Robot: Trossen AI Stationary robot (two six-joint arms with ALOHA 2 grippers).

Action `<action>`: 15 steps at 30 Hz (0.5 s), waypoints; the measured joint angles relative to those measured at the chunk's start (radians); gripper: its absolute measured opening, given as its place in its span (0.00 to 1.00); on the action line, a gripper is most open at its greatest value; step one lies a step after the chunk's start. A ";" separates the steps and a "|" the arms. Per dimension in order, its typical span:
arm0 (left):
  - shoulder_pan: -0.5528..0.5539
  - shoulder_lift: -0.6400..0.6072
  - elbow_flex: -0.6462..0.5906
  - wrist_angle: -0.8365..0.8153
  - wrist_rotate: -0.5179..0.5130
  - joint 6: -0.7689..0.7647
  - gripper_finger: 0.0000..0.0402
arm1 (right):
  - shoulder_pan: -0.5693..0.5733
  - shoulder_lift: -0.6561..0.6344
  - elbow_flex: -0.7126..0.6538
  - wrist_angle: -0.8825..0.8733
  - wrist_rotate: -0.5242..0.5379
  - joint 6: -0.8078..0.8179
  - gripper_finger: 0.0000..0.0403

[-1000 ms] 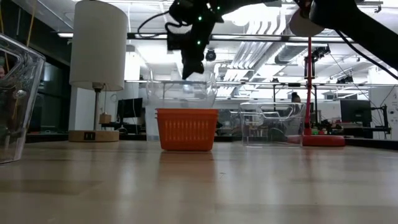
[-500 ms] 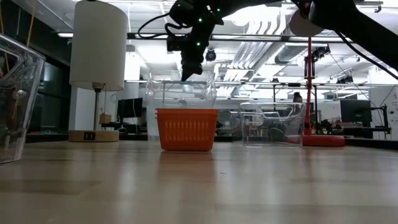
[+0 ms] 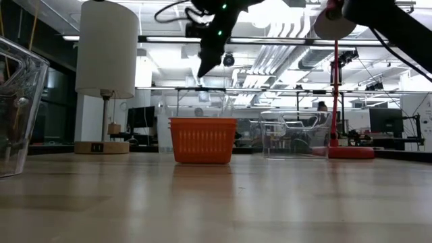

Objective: Stack baskets by color
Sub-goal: Stack the bottom white bin on the top white bin

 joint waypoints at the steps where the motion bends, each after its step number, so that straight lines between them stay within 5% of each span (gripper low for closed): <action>1: 0.000 0.000 0.000 0.000 0.000 0.000 0.37 | 0.000 -0.016 0.000 -0.014 -0.027 0.021 0.48; 8: 0.000 0.000 0.000 -0.003 0.000 0.000 0.37 | -0.017 -0.078 0.001 -0.150 -0.418 0.317 0.51; 15: 0.000 0.000 0.000 -0.007 0.000 0.000 0.37 | 0.032 -0.008 0.000 -0.173 -0.465 0.343 0.51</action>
